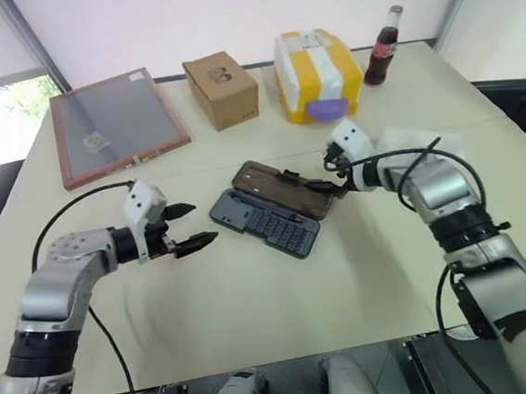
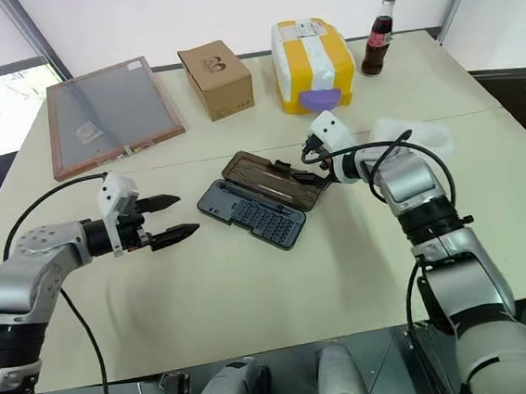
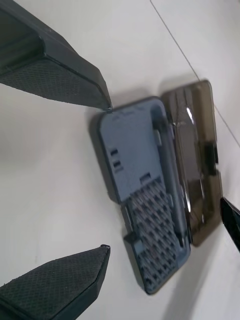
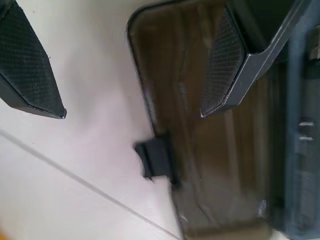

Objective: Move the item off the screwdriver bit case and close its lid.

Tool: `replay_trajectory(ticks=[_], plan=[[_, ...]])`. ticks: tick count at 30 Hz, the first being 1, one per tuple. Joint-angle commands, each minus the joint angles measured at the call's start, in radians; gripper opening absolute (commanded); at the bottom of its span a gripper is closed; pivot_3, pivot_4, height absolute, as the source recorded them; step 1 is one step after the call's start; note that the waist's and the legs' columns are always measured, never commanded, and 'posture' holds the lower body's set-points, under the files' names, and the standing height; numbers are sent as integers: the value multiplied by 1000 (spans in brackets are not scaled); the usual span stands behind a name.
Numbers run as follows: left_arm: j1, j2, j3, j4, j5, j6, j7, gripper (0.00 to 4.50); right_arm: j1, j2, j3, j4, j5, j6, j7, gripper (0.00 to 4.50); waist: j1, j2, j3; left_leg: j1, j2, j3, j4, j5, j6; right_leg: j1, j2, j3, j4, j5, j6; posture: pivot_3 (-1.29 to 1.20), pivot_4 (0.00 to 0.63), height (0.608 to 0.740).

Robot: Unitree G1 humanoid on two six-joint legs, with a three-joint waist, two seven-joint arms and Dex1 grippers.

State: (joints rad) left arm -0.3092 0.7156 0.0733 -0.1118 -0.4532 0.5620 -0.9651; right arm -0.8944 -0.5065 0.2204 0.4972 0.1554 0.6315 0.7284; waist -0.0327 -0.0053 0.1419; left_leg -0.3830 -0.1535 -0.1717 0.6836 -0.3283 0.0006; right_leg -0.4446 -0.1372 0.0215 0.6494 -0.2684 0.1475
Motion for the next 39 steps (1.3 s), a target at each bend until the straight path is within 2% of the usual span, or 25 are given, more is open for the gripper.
replay_trajectory(ticks=[1, 3, 5, 8, 10, 13, 15, 17, 19, 21, 24, 31, 39], plan=[[20, 9, 34, -58, -9, -7, 21, 4500, -69, 44, -30, 153, -22, -73, 7, 4193, -6, 0, 0, 0, 0, -1, 0, 0, 0, 0, 0, 0, 0, 0, 0, 0, 150, 740], [30, 10, 32, -67, -2, -13, 31, 4500, -99, 69, -37, 252, -32, -105, 12, 3494, -12, 0, 0, 0, 0, -1, 0, 0, 0, 0, 0, 0, 0, 0, 0, 0, 150, 740], [38, 13, 32, -73, 2, -17, 37, 4500, -114, 80, -32, 315, -47, -132, 28, 2562, -14, 0, 0, 1, 0, -1, -1, 0, 0, 0, 1, 0, 0, 0, 0, 0, 150, 740], [46, 18, 44, -77, 3, -21, 47, 4500, -118, 89, -7, 384, -84, -171, 65, 859, -16, 0, 0, 2, 1, -1, -1, 0, 0, 1, 1, 0, 0, 0, 0, 0, 150, 740], [47, 21, 47, -78, 1, -21, 49, 4500, -113, 88, 9, 398, -103, -190, 109, 39, -16, 0, 0, 6, 1, 0, -2, 0, 0, 4, 1, 0, 0, 0, 0, 0, 150, 740], [49, 22, 49, -77, 2, -23, 47, 4500, -96, 81, 29, 378, -127, -235, 171, 39, -12, 0, 0, 9, 2, 0, -1, 0, 0, 8, 2, 0, 0, 0, 0, 0, 150, 740], [49, 26, 47, -76, 2, -25, 42, 4500, -81, 63, 56, 362, -178, -329, 174, 39, -12, 0, 0, 9, 2, 0, -1, 0, 0, 8, 2, 0, 0, 0, 0, 0, 150, 740], [50, 31, 48, -72, 0, -27, 36, 4500, -57, 24, 95, 320, -244, -520, 183, 39, -11, 0, 0, 9, 2, 0, -1, 0, 0, 8, 2, 0, 0, 0, 0, 0, 150, 740], [50, 42, 51, -65, -4, -25, 20, 4500, -20, -25, 121, 232, -259, -734, 267, 39, -10, 0, 0, 8, 1, -1, -1, 0, 0, 7, 2, 0, 0, 0, 0, 0, 150, 740], [51, 59, 47, -60, -8, -21, -3, 4500, 1, -50, 131, 164, -248, -830, 346, 39, -14, 0, 0, 7, 1, -1, -2, 0, 0, 5, 1, 0, 0, 0, 0, 0, 150, 740], [67, 98, 23, -76, -15, -5, -61, 4500, 3, -60, 156, 121, -284, -932, 373, 39, -25, 0, 0, 7, 2, 1, -3, -1, -1, 4, 2, 0, 0, 0, 0, 0, 150, 740], [75, 121, -13, -129, -43, 36, -126, 4500, -9, -33, 171, 105, -292, -1019, 427, 39, -35, 0, 0, 8, 4, 1, -3, -1, -2, 4, 3, 0, 0, 0, 0, 0, 150, 740], [93, 96, -18, -163, -53, 52, -93, 4500, -27, 13, 181, 165, -324, -1042, 434, 39, -36, 0, 0, 8, 4, 1, -3, -1, -2, 4, 4, 0, 0, 0, 0, 0, 150, 740]])
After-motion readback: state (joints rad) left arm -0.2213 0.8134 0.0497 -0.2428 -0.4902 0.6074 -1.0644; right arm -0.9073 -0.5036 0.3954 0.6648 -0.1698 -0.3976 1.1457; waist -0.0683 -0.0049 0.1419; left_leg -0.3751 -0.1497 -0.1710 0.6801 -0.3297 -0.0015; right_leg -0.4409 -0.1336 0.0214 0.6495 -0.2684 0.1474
